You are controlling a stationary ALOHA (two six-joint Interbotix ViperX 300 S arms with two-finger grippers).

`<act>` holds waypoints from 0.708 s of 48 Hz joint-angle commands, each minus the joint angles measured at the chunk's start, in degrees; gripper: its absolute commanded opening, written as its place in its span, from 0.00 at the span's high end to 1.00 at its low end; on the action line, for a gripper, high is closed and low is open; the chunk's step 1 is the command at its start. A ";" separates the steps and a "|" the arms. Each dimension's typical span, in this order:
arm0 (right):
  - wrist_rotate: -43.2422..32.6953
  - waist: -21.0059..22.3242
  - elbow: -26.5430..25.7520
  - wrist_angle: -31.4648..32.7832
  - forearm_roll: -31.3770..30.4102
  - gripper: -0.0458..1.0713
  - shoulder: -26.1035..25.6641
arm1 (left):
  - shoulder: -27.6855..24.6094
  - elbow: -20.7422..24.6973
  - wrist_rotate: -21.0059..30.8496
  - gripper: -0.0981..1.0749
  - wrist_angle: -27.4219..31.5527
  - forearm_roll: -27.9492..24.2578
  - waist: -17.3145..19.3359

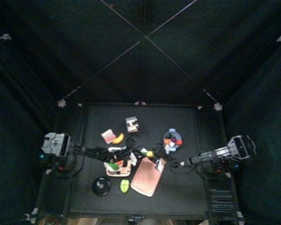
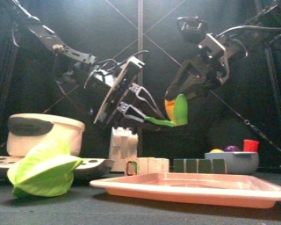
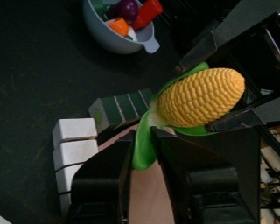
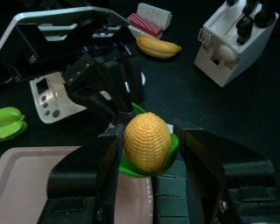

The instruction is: Remove husk piece

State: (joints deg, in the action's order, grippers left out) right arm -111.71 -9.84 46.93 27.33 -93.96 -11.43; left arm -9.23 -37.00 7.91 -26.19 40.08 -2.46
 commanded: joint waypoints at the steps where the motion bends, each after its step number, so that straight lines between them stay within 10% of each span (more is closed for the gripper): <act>1: -0.09 -0.18 -1.49 0.26 -0.09 0.32 -1.23 | 1.58 0.44 0.00 0.42 -0.35 -0.18 0.35; 34: 0.00 -0.26 -0.62 0.53 0.88 0.32 -2.29 | 6.42 -5.19 0.00 0.46 -0.35 0.62 0.44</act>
State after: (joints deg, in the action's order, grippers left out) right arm -111.71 -10.02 46.85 27.33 -93.34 -11.69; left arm -4.04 -42.28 8.00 -26.28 40.52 -2.29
